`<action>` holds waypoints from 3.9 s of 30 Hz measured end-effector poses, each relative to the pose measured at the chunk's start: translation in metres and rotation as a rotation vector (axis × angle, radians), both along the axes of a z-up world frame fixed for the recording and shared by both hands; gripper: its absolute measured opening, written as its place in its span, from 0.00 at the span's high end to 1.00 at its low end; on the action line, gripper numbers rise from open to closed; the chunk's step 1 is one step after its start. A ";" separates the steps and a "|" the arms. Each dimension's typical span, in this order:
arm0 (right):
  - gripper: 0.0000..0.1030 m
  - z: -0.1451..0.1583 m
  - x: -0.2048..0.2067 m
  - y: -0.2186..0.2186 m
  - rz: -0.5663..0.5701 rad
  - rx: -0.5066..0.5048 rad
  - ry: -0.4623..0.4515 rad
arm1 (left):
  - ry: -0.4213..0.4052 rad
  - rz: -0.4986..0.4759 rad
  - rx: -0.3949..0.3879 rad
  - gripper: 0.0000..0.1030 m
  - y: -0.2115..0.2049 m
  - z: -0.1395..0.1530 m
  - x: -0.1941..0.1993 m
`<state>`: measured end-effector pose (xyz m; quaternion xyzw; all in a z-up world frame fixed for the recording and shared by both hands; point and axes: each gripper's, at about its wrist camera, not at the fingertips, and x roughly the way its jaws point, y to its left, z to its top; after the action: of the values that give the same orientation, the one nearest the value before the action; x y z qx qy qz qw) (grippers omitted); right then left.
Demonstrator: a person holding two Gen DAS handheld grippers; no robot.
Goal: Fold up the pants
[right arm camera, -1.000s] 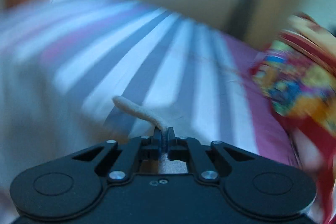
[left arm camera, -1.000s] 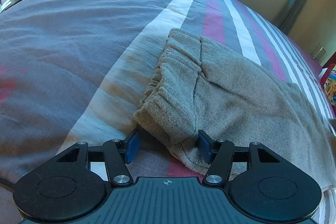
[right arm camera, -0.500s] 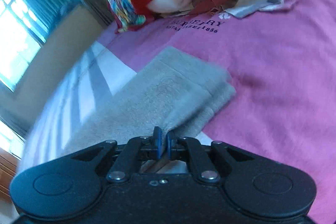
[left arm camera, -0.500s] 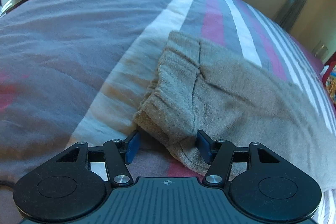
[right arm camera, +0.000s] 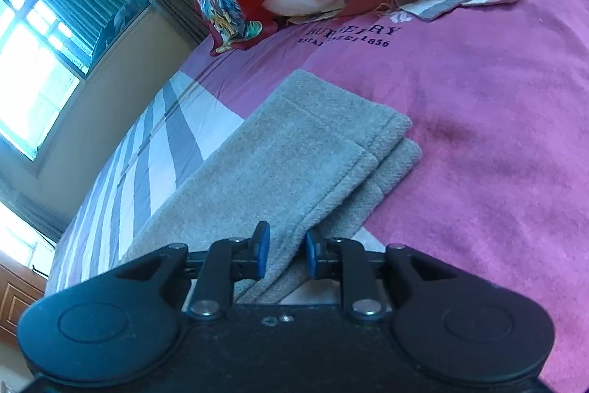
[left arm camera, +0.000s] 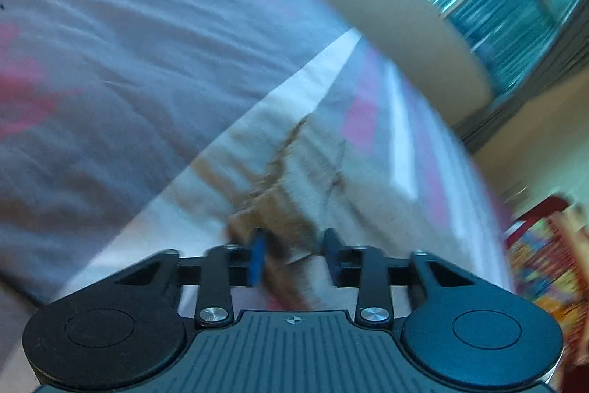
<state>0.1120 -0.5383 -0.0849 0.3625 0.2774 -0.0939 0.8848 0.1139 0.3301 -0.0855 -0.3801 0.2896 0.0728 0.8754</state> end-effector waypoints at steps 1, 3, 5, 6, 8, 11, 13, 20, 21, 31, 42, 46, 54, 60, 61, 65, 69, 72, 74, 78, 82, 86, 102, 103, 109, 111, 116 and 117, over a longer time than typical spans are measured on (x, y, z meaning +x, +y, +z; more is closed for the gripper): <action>0.77 0.000 0.001 0.002 0.004 -0.009 0.002 | -0.036 0.007 0.002 0.77 -0.002 0.003 -0.002; 0.77 0.002 0.002 0.004 0.015 -0.033 0.008 | 0.006 0.005 0.032 0.77 -0.003 0.001 0.004; 0.77 0.002 0.003 0.005 0.019 -0.043 0.010 | 0.041 0.007 0.017 0.76 -0.001 -0.006 0.008; 0.77 0.001 0.003 0.005 0.018 -0.040 0.011 | 0.039 0.012 0.007 0.76 0.000 -0.007 0.007; 0.76 0.001 0.004 0.003 0.014 -0.029 0.013 | 0.031 0.017 -0.013 0.76 0.000 -0.009 0.007; 0.76 0.001 0.004 0.004 0.017 -0.036 0.017 | 0.034 0.021 -0.044 0.74 0.003 -0.010 0.011; 0.75 0.001 0.004 0.004 0.011 -0.033 0.020 | 0.023 0.021 -0.063 0.74 0.004 -0.010 0.015; 0.68 0.002 0.005 0.007 0.010 -0.034 0.019 | -0.012 0.039 -0.102 0.74 0.005 -0.018 0.009; 0.67 0.002 0.004 0.007 0.010 -0.030 0.017 | -0.005 0.042 -0.100 0.74 0.005 -0.018 0.010; 0.50 0.004 0.007 0.014 0.030 -0.044 0.004 | 0.012 0.063 -0.041 0.70 -0.004 -0.013 0.011; 0.96 0.015 0.001 0.011 0.026 -0.056 -0.015 | -0.071 0.022 -0.027 0.85 0.008 0.008 0.033; 0.96 0.004 0.000 0.013 0.035 -0.069 0.034 | 0.070 -0.025 0.003 0.85 0.014 -0.017 0.043; 0.79 -0.005 -0.015 -0.015 -0.058 0.090 -0.049 | 0.059 -0.004 0.021 0.82 0.010 -0.017 0.042; 0.96 0.011 -0.013 -0.028 -0.066 0.022 -0.076 | 0.060 -0.002 0.021 0.82 0.010 -0.017 0.039; 0.96 0.015 -0.015 -0.024 -0.060 -0.016 -0.097 | 0.059 -0.001 0.020 0.82 0.010 -0.017 0.039; 0.97 -0.009 -0.010 -0.034 -0.123 -0.003 0.018 | 0.060 -0.004 0.039 0.80 0.008 -0.009 0.035; 0.62 0.022 -0.028 -0.013 -0.168 -0.175 -0.020 | 0.013 0.033 0.153 0.42 0.004 0.019 0.005; 0.54 0.044 -0.015 0.014 0.022 -0.211 -0.151 | -0.026 0.048 0.130 0.42 0.011 0.024 -0.004; 0.56 0.051 0.028 0.053 0.276 -0.160 -0.174 | -0.014 0.071 0.134 0.42 0.011 0.020 -0.001; 0.56 0.065 0.114 0.168 0.636 -0.184 -0.235 | -0.030 0.198 0.119 0.42 0.008 0.010 -0.007; 0.57 0.063 0.188 0.281 0.903 -0.196 -0.209 | -0.061 0.245 0.060 0.42 0.002 0.000 -0.009; 0.57 0.045 0.228 0.365 1.082 -0.231 -0.138 | -0.030 0.195 0.063 0.42 -0.001 -0.007 0.009; 0.73 0.013 0.282 0.429 1.389 -0.132 0.060 | -0.013 0.138 0.066 0.68 0.000 -0.031 0.019; 0.73 0.011 0.282 0.432 1.378 -0.141 0.065 | -0.013 0.137 0.065 0.68 0.001 -0.031 0.019; 0.97 0.027 0.263 0.437 1.309 -0.224 -0.070 | -0.066 0.169 0.046 0.82 0.010 -0.031 0.014; 0.97 0.003 0.272 0.433 1.239 -0.258 0.016 | -0.051 0.175 0.002 0.81 0.012 -0.041 0.016; 0.85 0.030 0.240 0.409 1.096 -0.241 -0.086 | -0.069 0.227 0.106 0.78 0.010 -0.011 -0.007; 0.85 0.041 0.226 0.394 1.055 -0.258 -0.131 | -0.083 0.228 0.159 0.78 0.004 -0.001 -0.012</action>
<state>0.3382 -0.1441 -0.0439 0.0677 0.3523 0.3522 0.8644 0.1019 0.3343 -0.0860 -0.3428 0.2011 0.1788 0.9001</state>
